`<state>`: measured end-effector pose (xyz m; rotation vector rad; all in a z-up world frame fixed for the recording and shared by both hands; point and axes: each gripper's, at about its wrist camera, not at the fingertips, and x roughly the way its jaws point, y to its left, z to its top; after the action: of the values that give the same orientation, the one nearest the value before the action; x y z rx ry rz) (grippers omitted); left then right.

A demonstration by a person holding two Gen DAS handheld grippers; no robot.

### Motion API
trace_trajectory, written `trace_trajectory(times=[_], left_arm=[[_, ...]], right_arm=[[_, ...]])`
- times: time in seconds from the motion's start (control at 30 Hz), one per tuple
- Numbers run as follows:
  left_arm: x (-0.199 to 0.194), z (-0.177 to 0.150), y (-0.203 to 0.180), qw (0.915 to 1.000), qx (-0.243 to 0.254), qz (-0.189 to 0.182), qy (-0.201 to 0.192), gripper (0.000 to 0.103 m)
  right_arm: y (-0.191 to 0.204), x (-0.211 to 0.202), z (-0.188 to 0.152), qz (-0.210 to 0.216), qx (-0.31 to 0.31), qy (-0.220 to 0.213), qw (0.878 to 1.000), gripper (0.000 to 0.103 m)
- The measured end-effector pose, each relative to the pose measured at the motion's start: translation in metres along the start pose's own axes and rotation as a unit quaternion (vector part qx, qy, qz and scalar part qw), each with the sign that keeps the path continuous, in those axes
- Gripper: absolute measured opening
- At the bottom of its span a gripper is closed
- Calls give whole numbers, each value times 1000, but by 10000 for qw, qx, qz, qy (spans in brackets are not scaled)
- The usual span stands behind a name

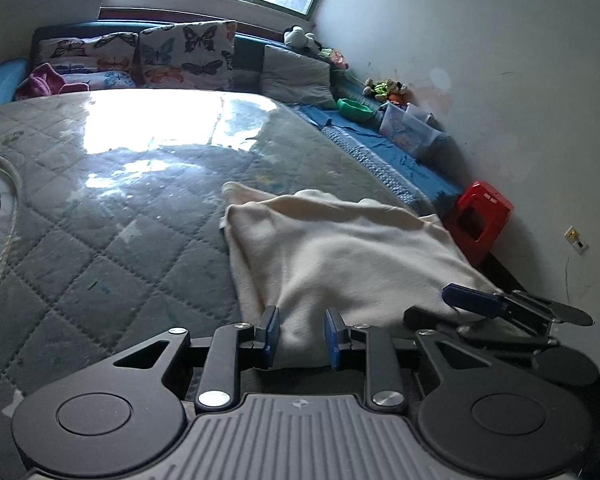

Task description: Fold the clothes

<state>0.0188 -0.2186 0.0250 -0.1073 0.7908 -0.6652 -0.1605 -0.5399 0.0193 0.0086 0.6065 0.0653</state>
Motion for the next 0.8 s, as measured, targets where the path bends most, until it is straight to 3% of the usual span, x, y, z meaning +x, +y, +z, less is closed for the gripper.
trace_trajectory(times=[0.3,0.53,0.8], left_arm=[[-3,6,3,9999,-112,-21,-61,27],[7,12,9,9998,-193,102,-16,29],[12,20,14,9995,-235,199,-34,27]], right_arm=[[7,4,3,-10,-132,-27,9999,73],[0,10,5,30,-99,68,9999,73],[-28,30,40,121,192,43,9997,72]])
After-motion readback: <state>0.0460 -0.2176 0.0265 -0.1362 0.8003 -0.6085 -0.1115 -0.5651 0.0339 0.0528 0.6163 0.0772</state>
